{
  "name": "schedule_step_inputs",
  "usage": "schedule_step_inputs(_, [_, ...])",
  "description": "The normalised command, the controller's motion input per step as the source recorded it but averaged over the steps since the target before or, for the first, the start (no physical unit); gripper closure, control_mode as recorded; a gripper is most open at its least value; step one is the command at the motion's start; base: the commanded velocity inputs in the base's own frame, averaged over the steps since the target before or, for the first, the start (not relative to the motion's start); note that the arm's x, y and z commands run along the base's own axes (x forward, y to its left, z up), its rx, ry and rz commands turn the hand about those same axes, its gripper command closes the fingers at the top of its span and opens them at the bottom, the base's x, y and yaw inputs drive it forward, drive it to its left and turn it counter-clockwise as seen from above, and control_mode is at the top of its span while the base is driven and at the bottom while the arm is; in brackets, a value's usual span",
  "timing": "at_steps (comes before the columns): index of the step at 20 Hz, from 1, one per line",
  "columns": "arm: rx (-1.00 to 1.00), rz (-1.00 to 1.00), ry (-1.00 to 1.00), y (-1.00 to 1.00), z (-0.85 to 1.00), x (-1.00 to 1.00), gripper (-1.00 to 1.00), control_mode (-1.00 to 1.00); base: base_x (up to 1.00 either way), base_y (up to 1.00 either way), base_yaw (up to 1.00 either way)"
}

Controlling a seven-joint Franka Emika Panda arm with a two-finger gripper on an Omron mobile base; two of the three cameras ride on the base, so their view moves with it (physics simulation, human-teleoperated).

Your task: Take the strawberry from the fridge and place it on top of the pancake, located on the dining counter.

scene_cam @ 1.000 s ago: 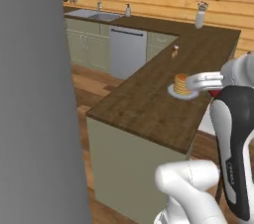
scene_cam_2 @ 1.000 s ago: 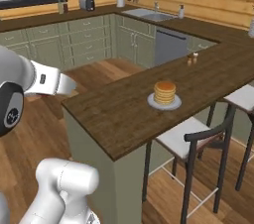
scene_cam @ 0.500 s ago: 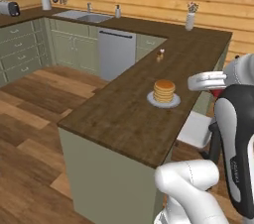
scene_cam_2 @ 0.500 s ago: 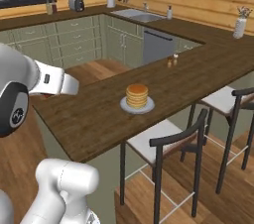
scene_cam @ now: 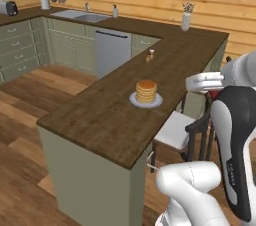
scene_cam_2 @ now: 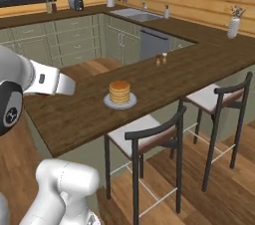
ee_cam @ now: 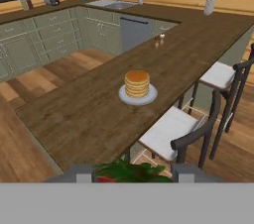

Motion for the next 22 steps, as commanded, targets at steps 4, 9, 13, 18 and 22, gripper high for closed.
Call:
schedule_step_inputs(4, [0.0,0.0,0.0,0.0,0.0,0.0,1.0,1.0,0.22,-0.53,0.22])
schedule_step_inputs(9, [0.0,0.0,0.0,0.0,0.0,0.0,1.0,1.0,0.67,-0.22,0.37])
schedule_step_inputs(13, [0.0,0.0,0.0,0.0,0.0,0.0,1.0,1.0,0.67,-0.34,0.29])
schedule_step_inputs(18, [0.0,0.0,0.0,0.0,0.0,0.0,1.0,1.0,0.97,-0.12,0.19])
schedule_step_inputs(22, [0.0,0.05,0.23,0.0,-0.12,1.0,1.0,-1.0,0.0,0.0,0.0])
